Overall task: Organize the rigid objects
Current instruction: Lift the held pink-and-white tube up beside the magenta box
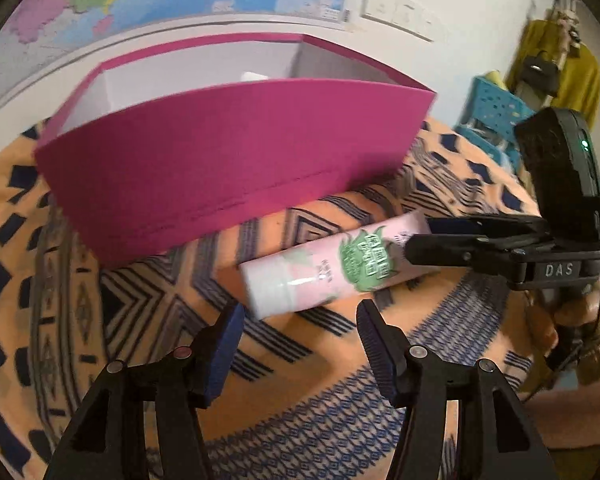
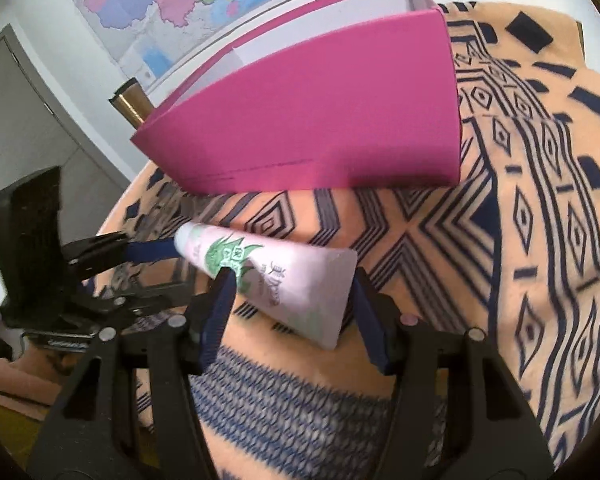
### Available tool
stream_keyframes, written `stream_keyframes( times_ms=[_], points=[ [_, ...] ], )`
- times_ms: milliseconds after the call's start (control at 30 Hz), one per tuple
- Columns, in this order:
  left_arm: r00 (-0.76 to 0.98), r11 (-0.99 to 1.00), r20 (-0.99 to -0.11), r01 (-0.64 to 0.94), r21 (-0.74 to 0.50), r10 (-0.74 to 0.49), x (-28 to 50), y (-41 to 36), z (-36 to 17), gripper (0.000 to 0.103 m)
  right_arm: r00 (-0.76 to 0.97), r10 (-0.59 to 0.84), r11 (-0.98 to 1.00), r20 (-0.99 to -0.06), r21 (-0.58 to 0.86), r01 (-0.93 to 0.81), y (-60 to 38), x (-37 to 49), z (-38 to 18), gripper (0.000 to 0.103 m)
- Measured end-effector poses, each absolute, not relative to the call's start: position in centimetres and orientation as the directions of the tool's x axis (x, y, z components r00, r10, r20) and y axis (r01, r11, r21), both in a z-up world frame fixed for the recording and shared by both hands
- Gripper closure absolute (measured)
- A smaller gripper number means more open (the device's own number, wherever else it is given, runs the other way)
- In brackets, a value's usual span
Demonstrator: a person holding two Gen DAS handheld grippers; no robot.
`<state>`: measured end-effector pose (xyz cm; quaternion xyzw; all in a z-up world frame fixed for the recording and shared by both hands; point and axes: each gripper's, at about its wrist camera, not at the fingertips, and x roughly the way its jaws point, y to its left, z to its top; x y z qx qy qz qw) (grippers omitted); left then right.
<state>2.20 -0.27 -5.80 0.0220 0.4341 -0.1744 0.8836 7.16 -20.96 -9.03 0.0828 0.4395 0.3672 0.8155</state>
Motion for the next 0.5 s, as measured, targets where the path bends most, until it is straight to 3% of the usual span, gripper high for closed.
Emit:
stream_keyframes(
  times_ms=[267,500],
  points=[
    [0.582,0.94,-0.749,0.297,-0.166,-0.316,2.8,0.8,-5.0,0.045,0.359,0.669,0.725,-0.651,0.462,-0.511,-21.4,6.9,-9.3,0.043],
    [0.567,0.933,-0.753,0.31,-0.18,-0.334,3.3,0.4,-5.0,0.055,0.361,0.671,0.725,-0.648,0.469,-0.505,-21.6,6.0,-9.3,0.043]
  ],
)
